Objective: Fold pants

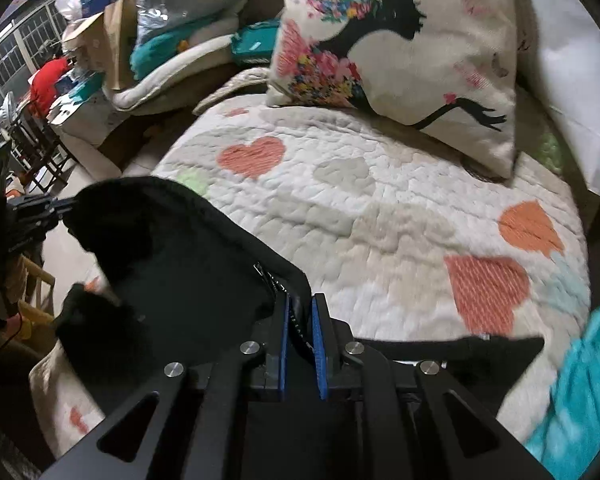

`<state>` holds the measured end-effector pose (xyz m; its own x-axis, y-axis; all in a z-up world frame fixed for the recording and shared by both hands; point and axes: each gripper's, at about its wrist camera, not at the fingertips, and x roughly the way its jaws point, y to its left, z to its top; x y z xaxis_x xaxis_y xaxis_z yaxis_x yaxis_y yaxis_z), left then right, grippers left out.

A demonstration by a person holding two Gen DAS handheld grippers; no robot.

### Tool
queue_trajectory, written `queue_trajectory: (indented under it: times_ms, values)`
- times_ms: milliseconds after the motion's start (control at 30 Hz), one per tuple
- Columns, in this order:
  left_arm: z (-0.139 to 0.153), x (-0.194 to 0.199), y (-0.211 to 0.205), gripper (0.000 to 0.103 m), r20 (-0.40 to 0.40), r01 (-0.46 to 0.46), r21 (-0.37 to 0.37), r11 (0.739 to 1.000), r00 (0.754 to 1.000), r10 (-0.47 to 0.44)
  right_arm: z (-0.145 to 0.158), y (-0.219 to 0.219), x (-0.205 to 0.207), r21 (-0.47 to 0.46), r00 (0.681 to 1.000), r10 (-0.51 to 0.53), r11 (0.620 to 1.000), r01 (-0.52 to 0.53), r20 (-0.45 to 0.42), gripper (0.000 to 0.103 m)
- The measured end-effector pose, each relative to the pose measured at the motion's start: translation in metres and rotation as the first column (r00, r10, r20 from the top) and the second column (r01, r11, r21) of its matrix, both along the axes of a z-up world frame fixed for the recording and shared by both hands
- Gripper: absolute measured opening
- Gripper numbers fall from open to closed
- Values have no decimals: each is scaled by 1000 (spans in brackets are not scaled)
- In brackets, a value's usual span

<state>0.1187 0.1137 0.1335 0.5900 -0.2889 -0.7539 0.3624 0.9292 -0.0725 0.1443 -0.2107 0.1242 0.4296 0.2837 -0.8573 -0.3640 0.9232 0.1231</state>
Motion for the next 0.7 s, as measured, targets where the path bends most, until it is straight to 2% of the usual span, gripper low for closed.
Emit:
queue_trajectory:
  times_ms: [167,333,533,700]
  values:
    - [5,-50,4,6,11,-1,21,1000,1000,1,9,4,-56,-45,1000,25,999,-26,-13,12]
    - [-12,-92,3,6,-12,2,65,998,1000,-1,0,7,-102,-67,997,45,997,-48,-55,12]
    - [-57,-120,3,6,-112,-7,97,995,994,18,-34,20,-147,-106,987,77,990,-92,-143,12]
    - [-75,-136,-2,11,-138,-15,181,983,990,40,-65,26,-166,-111,975,81,988,-106,-207,14]
